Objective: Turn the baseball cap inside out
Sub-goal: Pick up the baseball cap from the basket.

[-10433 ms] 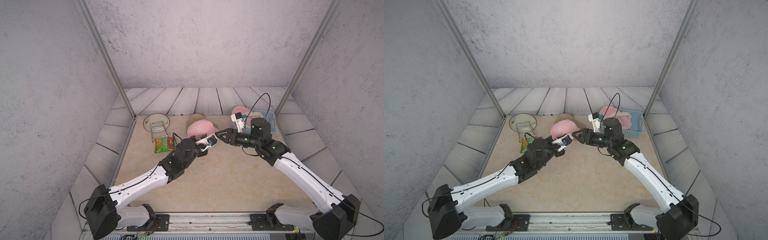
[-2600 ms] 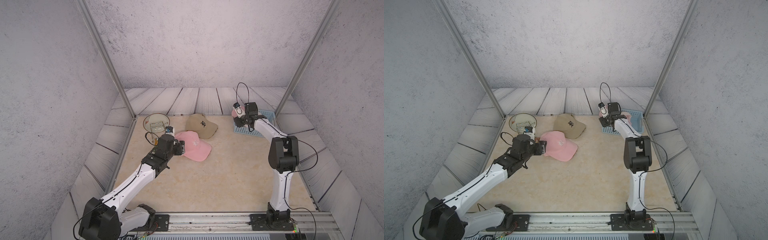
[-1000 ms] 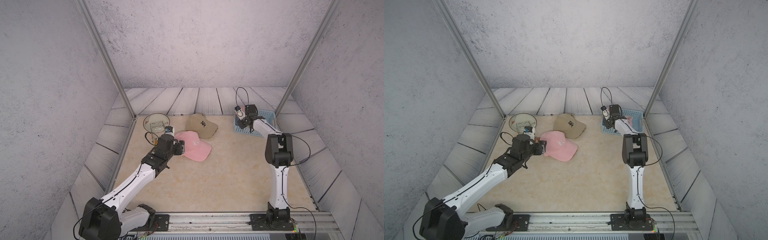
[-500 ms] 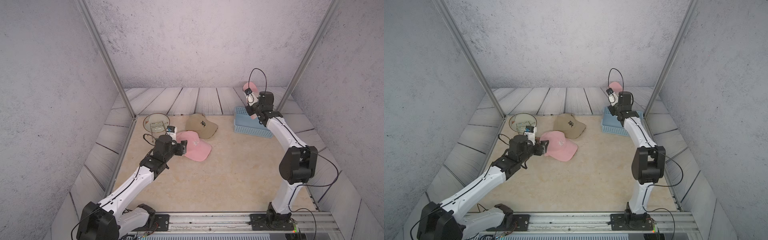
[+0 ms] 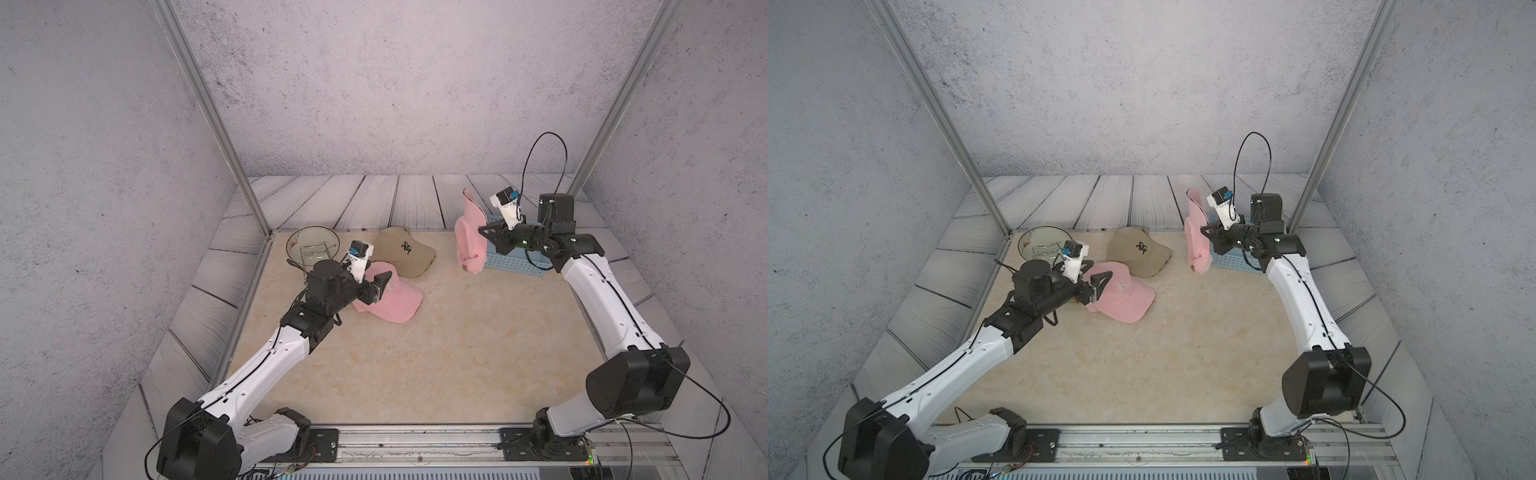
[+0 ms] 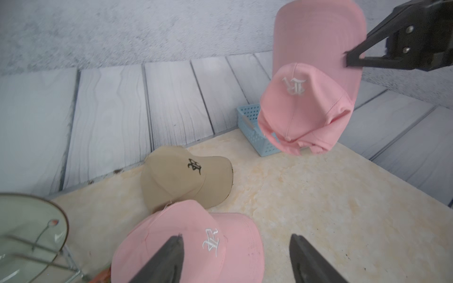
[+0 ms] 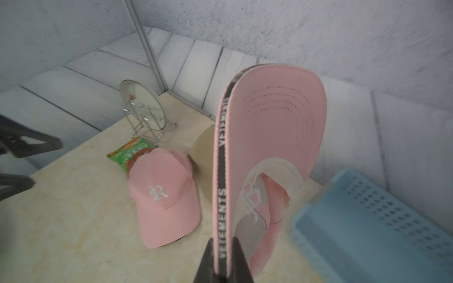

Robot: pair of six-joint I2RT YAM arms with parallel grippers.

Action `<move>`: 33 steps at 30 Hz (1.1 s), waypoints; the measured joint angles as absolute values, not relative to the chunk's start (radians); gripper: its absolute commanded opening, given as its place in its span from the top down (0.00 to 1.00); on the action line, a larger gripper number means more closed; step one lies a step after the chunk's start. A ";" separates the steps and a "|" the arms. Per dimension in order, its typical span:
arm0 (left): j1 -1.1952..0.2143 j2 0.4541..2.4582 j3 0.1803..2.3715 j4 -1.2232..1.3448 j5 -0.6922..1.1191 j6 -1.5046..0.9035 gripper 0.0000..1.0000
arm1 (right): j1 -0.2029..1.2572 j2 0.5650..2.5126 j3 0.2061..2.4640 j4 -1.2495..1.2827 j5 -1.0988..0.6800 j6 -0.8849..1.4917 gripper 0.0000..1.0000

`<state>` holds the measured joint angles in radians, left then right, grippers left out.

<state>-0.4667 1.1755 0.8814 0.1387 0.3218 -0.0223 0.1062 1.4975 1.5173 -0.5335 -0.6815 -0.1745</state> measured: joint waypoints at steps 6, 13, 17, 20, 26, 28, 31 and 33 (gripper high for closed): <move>-0.485 1.260 1.080 0.039 0.505 0.257 0.14 | 0.139 1.380 1.303 -0.675 -0.863 -0.126 1.00; -0.507 1.391 1.314 -0.183 0.734 0.574 0.11 | 0.251 1.341 1.263 -0.793 -0.961 -0.160 1.00; -0.507 1.513 1.459 -0.345 0.844 0.709 0.11 | 0.316 1.314 1.265 -0.836 -0.988 -0.191 1.00; -0.508 1.581 1.527 -0.472 0.913 0.788 0.11 | 0.353 1.312 1.271 -0.862 -1.003 -0.214 1.00; -0.538 1.691 1.657 -0.791 1.026 0.970 0.19 | 0.372 1.312 1.272 -0.885 -1.003 -0.226 1.00; -0.560 1.716 1.676 -0.877 1.043 1.017 0.27 | 0.375 1.312 1.275 -0.886 -1.003 -0.229 1.00; -0.580 1.750 1.692 -0.963 1.064 1.067 0.71 | 0.381 1.312 1.278 -0.913 -0.997 -0.228 1.00; -0.581 1.762 1.695 -1.005 1.084 1.086 1.00 | 0.387 1.312 1.278 -0.924 -0.968 -0.227 1.00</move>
